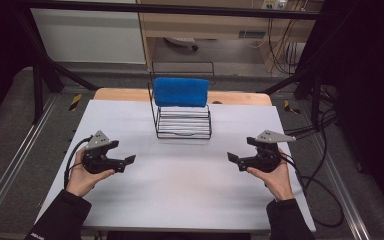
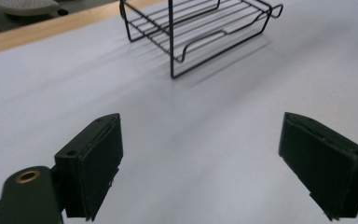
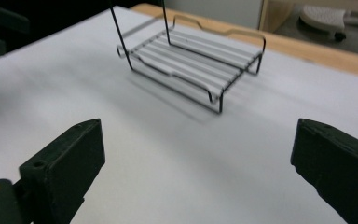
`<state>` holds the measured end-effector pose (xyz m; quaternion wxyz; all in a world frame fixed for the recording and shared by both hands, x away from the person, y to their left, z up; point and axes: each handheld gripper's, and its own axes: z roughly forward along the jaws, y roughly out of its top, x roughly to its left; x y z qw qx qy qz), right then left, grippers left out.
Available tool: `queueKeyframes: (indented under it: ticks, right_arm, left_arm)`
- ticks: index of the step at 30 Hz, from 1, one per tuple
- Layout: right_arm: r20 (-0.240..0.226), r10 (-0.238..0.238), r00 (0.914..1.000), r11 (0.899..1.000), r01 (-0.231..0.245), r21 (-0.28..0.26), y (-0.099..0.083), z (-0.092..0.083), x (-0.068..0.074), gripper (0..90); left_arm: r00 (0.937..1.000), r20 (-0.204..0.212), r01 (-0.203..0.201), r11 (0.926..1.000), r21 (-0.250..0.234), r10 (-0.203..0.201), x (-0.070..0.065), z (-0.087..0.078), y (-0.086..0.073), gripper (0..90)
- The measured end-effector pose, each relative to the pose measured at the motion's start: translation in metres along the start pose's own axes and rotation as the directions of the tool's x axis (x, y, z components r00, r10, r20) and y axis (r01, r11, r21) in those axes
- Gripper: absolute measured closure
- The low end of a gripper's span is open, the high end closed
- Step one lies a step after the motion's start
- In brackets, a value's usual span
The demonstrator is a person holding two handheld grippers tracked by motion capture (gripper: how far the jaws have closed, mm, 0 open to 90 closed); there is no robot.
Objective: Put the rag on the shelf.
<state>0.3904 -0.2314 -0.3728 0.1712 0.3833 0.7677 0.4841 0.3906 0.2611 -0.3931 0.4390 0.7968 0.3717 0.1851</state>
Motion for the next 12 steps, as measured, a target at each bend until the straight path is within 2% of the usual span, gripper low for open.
queueKeyframes:
  ticks: [7, 9, 12]
  right_arm:
    - [0.004, 0.046, 0.9990, 0.998, -0.046, 0.045, -0.048, -0.005, -0.010, 1.2]
    - [0.011, 0.055, 0.9984, 0.996, -0.055, 0.067, -0.056, -0.007, -0.012, 0.7]
    - [0.012, 0.067, 0.9977, 0.995, -0.067, 0.072, -0.064, -0.010, -0.014, 0.8]
  left_arm:
    - [0.9997, 0.008, 0.022, 0.9994, 0.026, -0.022, 0.004, -0.002, -0.028, 11.1]
    - [0.9997, 0.009, 0.021, 0.9991, 0.035, -0.022, 0.004, -0.002, -0.034, 11.2]
    - [0.9997, 0.014, 0.019, 0.9988, 0.046, -0.020, 0.003, -0.001, -0.039, 11.6]
